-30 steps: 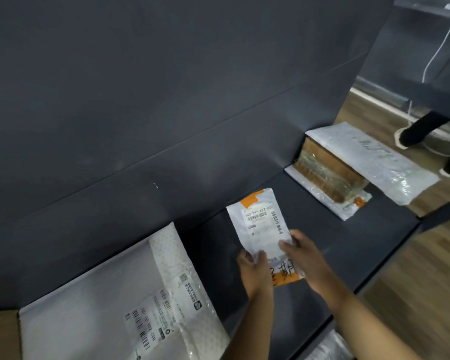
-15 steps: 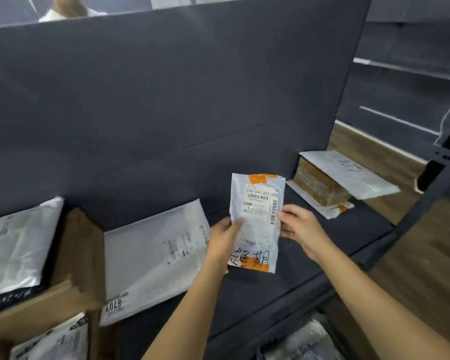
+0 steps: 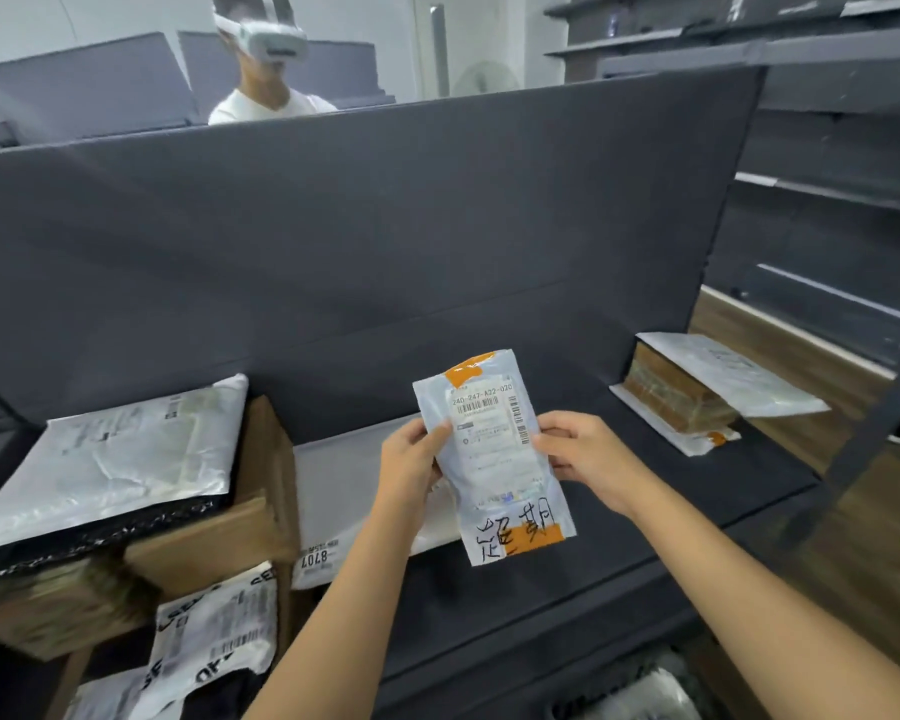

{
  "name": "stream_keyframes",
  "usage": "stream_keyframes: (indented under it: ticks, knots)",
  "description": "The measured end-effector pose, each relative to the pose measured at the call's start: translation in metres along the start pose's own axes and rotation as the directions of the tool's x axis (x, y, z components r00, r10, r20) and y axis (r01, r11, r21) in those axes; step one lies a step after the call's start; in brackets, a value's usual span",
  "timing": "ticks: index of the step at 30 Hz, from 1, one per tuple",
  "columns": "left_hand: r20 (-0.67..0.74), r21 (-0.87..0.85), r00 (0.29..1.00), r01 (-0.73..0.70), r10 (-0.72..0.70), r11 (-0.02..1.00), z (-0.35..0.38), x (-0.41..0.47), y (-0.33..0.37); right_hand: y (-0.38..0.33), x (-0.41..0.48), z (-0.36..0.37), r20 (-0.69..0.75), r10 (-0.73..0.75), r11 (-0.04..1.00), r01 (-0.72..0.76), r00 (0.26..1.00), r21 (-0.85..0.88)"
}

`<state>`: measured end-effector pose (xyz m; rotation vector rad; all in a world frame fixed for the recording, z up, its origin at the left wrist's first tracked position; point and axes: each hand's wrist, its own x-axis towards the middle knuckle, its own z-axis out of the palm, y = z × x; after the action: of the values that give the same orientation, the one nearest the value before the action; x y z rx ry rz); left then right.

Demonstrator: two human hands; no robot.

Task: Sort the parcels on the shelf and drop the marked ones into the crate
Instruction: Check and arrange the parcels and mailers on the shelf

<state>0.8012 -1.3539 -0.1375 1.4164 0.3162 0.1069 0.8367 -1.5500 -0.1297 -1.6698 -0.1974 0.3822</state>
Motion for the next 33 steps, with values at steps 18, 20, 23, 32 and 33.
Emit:
stream_keyframes:
  ticks: [18,20,23,32,33]
  knots:
    - [0.106,-0.019,0.988,-0.112,0.113,0.994,-0.112,0.047,0.051,-0.053,0.06,0.097,0.134,-0.048,0.998,0.053,0.99,-0.034]
    - [0.17,0.046,0.983,-0.084,0.075,0.995,-0.115,0.048,0.05,-0.046,0.065,0.101,0.081,-0.068,0.998,0.067,0.994,0.013]
    - [0.226,0.088,0.973,-0.073,0.052,0.993,-0.119,0.047,0.044,-0.043,0.073,0.103,0.078,-0.097,0.995,0.097,0.992,0.002]
    - [0.174,0.08,0.98,-0.112,0.097,0.99,-0.126,0.057,0.059,-0.068,0.094,0.108,0.092,-0.297,0.953,0.3,0.951,-0.029]
    - [0.167,0.077,0.981,-0.117,0.103,0.99,-0.126,0.058,0.061,-0.068,0.095,0.108,0.094,-0.298,0.953,0.301,0.95,-0.019]
